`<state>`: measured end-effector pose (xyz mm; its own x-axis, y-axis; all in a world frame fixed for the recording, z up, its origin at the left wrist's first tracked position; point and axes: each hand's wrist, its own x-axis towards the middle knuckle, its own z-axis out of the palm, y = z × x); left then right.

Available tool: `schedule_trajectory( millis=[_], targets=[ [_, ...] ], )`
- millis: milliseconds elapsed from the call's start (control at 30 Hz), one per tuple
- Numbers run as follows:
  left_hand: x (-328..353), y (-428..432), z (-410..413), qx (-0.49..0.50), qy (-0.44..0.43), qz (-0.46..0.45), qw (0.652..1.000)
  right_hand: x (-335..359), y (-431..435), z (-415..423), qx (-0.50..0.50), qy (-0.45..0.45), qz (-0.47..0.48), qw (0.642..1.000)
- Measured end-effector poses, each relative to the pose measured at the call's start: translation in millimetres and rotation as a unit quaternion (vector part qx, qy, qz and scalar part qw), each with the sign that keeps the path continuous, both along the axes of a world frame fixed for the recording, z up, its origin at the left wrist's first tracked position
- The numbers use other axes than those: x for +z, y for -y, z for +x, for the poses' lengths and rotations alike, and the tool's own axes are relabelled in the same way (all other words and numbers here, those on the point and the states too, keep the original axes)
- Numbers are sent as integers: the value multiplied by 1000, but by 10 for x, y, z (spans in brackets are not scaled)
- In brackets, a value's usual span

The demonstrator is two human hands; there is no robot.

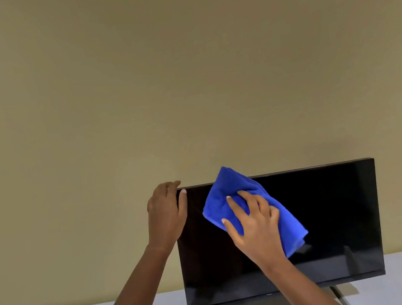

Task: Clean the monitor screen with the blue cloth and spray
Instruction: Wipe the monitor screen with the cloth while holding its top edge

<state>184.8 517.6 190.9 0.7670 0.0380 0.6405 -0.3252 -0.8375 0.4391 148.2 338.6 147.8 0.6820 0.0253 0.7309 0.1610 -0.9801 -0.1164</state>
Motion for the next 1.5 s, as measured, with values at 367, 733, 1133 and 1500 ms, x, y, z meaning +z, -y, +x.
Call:
schedule_trajectory(
  millis=[367, 733, 1133, 1500],
  targets=[
    [-92, -133, 203, -184, -97, -294, 933, -275, 84, 519, 27, 72, -36, 996],
    [-237, -183, 316, -209, -66, -343, 913, -1424, -412, 410, 169, 84, -338, 922],
    [-239, -121, 247, -176, -32, -352, 919, -514, 109, 619, 171, 172, -308, 920],
    [-250, -71, 214, -154, -23, -360, 920, -421, -231, 665, 47, 177, -64, 981]
  ],
)
